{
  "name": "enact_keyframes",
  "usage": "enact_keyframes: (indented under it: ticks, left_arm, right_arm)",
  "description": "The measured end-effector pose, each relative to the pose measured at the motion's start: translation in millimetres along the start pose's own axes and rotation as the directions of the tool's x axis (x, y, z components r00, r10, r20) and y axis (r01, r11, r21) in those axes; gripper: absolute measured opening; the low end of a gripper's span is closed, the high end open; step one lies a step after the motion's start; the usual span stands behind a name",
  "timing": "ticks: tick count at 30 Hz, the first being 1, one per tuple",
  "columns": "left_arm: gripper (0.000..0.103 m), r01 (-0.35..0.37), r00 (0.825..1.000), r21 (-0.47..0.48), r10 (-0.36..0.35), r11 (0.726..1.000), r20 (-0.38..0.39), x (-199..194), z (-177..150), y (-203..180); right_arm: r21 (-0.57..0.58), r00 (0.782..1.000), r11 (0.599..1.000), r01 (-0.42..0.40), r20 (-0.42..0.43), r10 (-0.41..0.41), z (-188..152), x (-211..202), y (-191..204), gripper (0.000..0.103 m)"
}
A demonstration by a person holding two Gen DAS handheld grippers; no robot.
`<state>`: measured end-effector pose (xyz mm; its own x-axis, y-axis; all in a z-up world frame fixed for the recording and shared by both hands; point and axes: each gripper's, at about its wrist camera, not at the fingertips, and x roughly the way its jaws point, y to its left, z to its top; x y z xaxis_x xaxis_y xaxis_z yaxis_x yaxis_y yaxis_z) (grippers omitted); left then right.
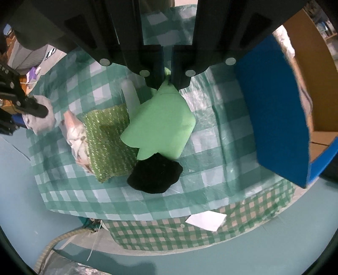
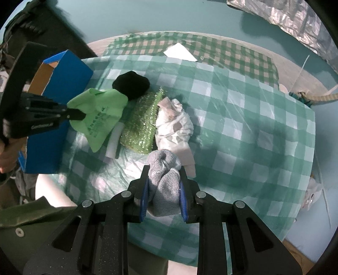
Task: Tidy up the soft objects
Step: 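Carry the green cloth with the left tool while the right tool carries the grey sock toward the box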
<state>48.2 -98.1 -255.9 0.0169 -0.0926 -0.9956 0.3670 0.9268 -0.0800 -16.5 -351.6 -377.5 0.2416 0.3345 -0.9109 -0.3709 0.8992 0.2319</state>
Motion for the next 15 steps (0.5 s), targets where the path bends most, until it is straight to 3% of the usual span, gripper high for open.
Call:
enact_keyframes:
  ticks: [15]
  left_arm:
    - [0.004, -0.040, 0.997, -0.005, 0.040, 0.999, 0.063, -45, -34, -2]
  right_arm:
    - [-0.027, 1.000, 0.999, 0.017, 0.025, -0.017, 12, -23, 17, 0.023]
